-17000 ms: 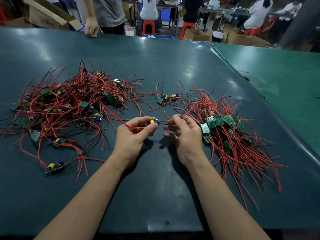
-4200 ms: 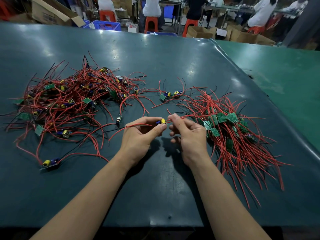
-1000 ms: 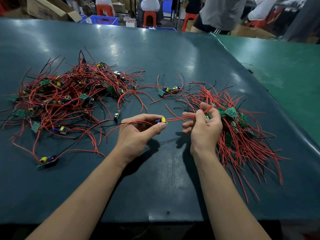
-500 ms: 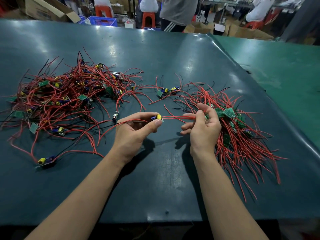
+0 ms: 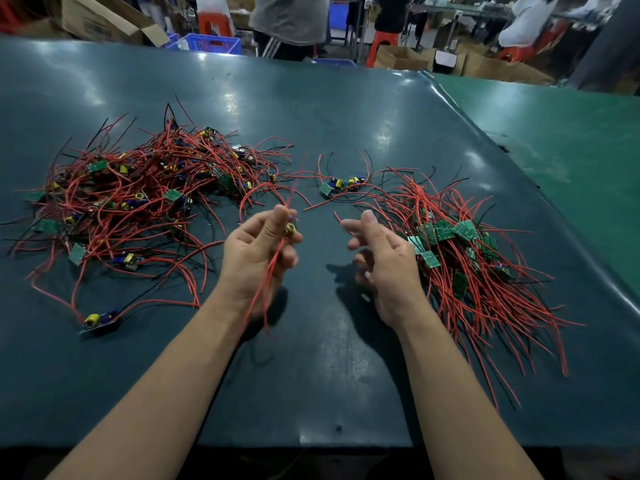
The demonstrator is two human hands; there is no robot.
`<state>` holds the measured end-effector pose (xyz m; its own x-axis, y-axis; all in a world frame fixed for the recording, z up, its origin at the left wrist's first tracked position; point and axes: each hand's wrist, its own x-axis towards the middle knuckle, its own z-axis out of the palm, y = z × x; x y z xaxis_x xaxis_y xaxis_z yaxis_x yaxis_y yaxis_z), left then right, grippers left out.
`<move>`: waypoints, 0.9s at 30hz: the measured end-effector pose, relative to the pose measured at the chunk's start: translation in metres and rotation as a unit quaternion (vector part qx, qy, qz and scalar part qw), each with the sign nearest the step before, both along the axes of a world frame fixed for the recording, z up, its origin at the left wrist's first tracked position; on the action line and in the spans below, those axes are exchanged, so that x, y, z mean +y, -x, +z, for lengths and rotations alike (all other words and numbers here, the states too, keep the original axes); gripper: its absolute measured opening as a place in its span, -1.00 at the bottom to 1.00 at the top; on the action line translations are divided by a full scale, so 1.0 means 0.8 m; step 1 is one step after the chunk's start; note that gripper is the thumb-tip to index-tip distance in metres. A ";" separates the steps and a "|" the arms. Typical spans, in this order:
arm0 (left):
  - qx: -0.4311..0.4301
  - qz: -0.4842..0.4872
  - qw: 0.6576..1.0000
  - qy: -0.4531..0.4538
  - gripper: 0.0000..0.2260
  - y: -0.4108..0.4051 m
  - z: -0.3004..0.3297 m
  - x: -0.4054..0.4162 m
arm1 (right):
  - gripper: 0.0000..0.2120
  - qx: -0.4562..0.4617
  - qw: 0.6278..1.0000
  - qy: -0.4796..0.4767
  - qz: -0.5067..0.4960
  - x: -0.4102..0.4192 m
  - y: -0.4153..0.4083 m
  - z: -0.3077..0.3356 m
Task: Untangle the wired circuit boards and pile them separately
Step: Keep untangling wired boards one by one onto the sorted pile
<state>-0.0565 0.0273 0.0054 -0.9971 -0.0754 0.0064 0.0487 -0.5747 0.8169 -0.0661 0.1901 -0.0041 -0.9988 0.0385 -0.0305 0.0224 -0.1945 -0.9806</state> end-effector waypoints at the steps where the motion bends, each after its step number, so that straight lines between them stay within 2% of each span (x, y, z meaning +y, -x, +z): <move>1: 0.009 -0.023 0.999 0.029 -0.76 -0.002 -0.002 0.002 | -0.69 -0.014 0.999 0.016 0.043 -0.001 -0.002 0.001; 3: 0.034 -0.054 0.991 0.118 -0.77 -0.007 -0.009 0.008 | -0.68 -0.019 0.994 -0.007 0.111 -0.008 -0.007 -0.001; 5: 0.038 -0.063 0.981 0.177 -0.74 -0.010 -0.016 0.014 | -0.73 -0.006 0.993 -0.021 0.119 -0.014 -0.010 -0.005; 9: 0.028 -0.098 0.970 0.221 -0.76 -0.013 -0.019 0.015 | -0.87 -0.026 0.996 0.041 0.076 -0.008 -0.007 -0.003; 12: 0.049 -0.104 0.957 0.265 -0.82 -0.016 -0.017 0.017 | -0.90 -0.045 0.994 0.025 0.091 -0.004 -0.008 -0.001; 16: 0.043 -0.080 0.962 0.258 -0.75 -0.015 -0.013 0.017 | -0.78 -0.045 0.988 0.033 0.141 -0.002 -0.008 0.001; 19: 0.051 -0.083 0.958 0.270 -0.78 -0.014 -0.013 0.017 | -0.86 -0.031 0.991 0.040 0.127 -0.004 -0.010 0.003; 22: 0.049 -0.082 0.955 0.282 -0.80 -0.013 -0.016 0.016 | -0.86 -0.055 0.993 0.050 0.090 -0.008 -0.010 0.005; 27: 0.050 -0.071 0.960 0.266 -0.76 -0.011 -0.020 0.020 | -0.79 -0.073 0.969 0.224 0.072 -0.006 -0.002 0.005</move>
